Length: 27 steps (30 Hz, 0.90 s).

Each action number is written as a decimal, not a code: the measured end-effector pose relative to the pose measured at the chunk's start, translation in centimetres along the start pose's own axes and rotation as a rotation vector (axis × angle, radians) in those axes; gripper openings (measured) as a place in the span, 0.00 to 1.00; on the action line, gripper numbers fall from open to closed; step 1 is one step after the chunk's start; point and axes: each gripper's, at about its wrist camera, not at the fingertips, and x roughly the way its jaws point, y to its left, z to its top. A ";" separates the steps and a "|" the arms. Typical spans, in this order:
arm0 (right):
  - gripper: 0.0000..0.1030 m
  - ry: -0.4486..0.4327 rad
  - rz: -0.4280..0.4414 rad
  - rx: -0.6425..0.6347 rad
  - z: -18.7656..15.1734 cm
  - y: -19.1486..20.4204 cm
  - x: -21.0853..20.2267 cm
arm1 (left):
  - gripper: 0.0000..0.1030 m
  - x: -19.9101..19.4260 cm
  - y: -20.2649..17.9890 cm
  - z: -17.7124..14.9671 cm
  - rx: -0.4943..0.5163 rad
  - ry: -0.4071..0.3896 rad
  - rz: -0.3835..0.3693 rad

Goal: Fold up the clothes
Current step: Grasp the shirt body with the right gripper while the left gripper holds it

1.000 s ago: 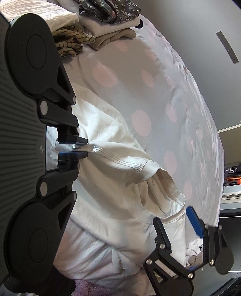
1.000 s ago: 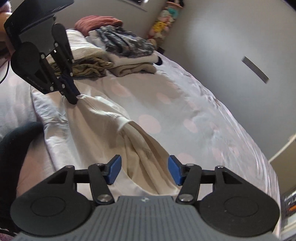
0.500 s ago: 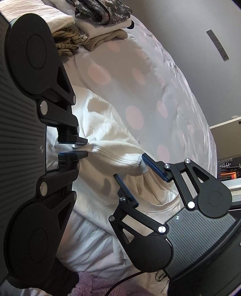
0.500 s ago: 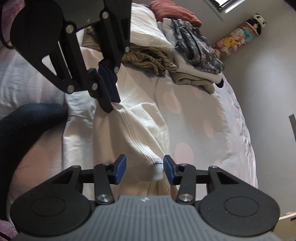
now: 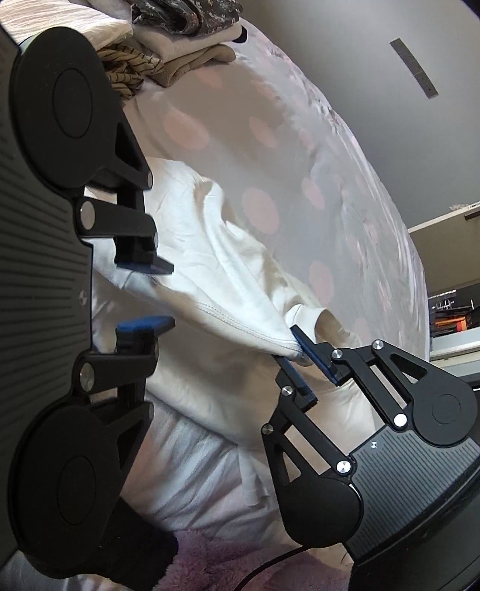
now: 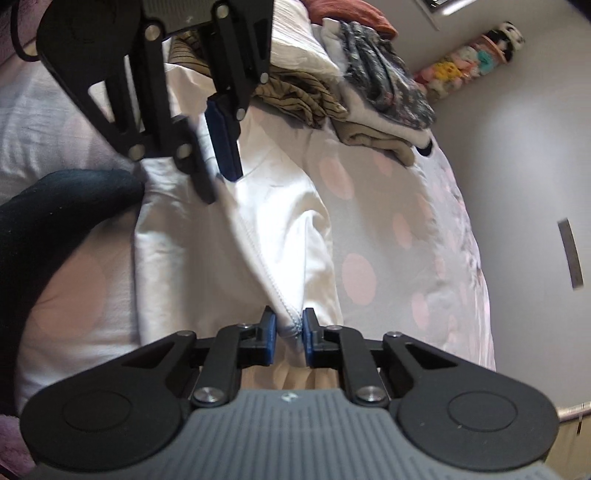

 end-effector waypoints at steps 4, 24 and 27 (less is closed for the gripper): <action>0.15 0.015 -0.032 0.028 -0.9 1.5 -0.2 | 0.40 0.5 -1.0 -0.2 0.036 0.018 0.009; 0.15 -0.006 -0.060 0.070 -1.5 2.4 -0.5 | 0.45 2.3 3.1 2.7 0.084 0.172 -0.288; 0.15 -0.006 -0.053 0.080 -1.7 2.5 -0.3 | 0.47 3.6 3.6 2.8 0.105 0.234 -0.332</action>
